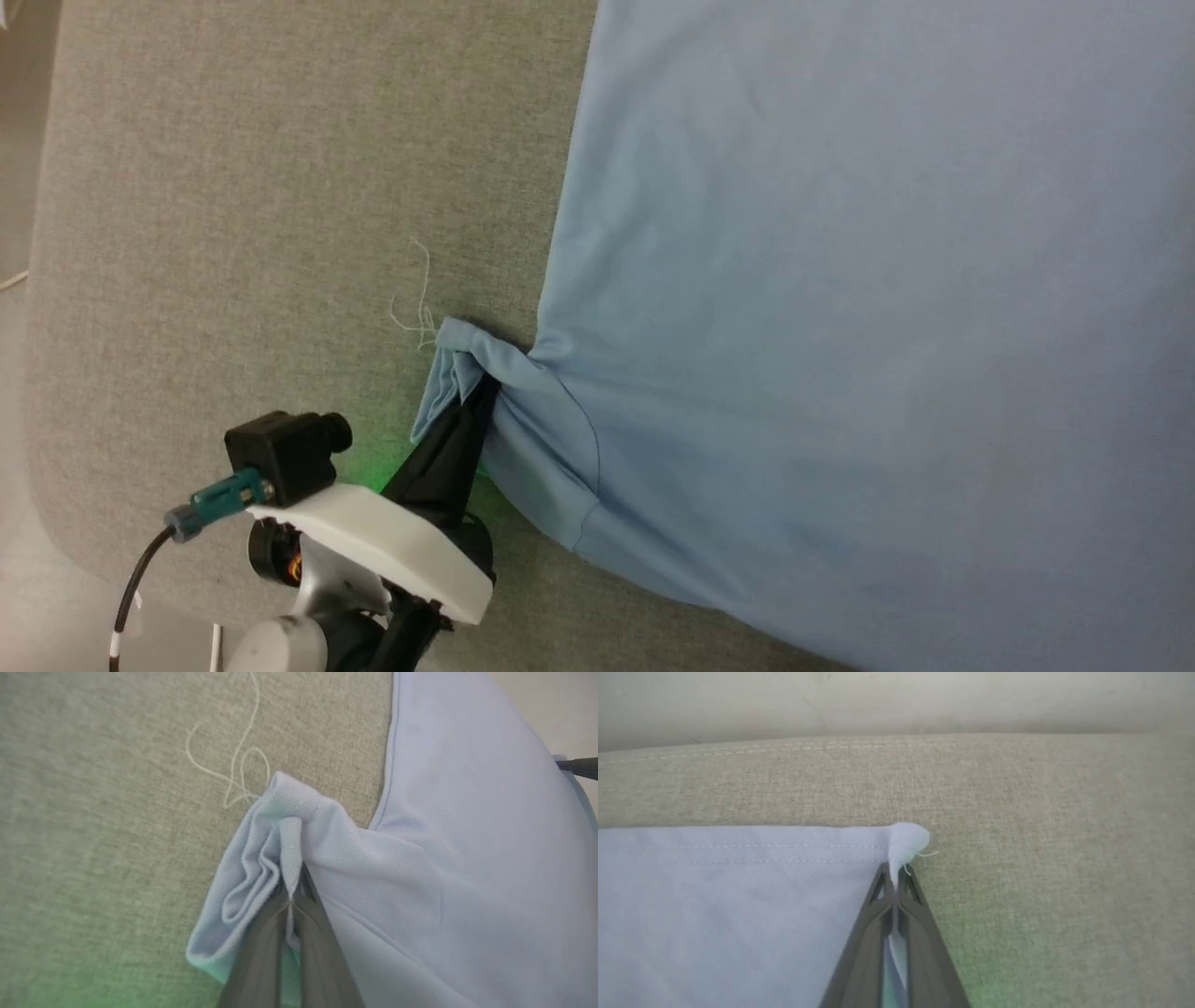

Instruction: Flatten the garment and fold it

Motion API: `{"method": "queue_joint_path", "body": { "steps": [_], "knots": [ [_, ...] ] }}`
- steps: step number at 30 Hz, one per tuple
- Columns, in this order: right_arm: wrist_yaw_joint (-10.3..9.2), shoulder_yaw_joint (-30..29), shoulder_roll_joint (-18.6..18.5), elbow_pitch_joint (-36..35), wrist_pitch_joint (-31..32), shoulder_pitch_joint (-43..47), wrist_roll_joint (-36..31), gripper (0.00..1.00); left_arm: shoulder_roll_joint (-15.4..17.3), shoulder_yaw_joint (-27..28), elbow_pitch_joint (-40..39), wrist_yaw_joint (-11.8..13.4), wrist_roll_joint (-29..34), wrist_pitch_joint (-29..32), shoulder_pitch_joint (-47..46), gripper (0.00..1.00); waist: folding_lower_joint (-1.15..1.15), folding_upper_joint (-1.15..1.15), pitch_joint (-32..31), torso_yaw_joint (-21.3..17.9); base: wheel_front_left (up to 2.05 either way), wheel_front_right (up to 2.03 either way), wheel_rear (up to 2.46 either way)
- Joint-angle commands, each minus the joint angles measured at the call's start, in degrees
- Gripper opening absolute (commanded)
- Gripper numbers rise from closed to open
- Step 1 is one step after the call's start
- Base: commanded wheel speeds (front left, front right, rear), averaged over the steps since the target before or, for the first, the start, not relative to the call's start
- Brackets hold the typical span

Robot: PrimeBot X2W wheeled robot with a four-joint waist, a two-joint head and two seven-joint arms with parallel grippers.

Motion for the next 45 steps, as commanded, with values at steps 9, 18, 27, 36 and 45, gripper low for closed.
{"method": "queue_joint_path", "body": {
  "steps": [9,18,27,36,45],
  "knots": [
    [-0.05,0.51,0.48,-8.03,-28.68,16.95,3.11,0.0,1.59,1.99,8.17,2.75,0.29,1.22,2.11,0.0,0.0,-0.01,-9.53,-3.88,0.0,0.0,0.0],
    [-0.05,-8.34,8.36,-16.2,-40.46,40.23,5.02,0.0,3.82,3.09,7.49,4.76,0.24,3.21,7.51,0.0,0.0,-0.01,-21.87,-9.64,0.0,0.0,0.0],
    [-0.05,-16.35,13.63,-24.59,-25.52,57.97,7.16,0.0,4.96,3.49,5.1,6.5,0.04,5.01,11.48,0.0,0.0,-0.01,-27.45,-13.88,0.0,0.0,0.0],
    [-0.05,-16.79,14.03,-17.98,-13.62,64.3,12.52,0.0,5.36,3.44,4.22,6.76,-0.36,5.64,12.35,0.0,0.0,-0.01,-28.4,-14.61,0.0,0.0,0.0],
    [-0.05,-15.85,14.04,-16.07,-16.51,61.96,12.67,1.0,5.5,3.05,4.2,6.65,-0.6,5.92,12.32,0.0,0.0,-0.01,-28.34,-13.58,0.0,0.0,0.0]
  ]
}}
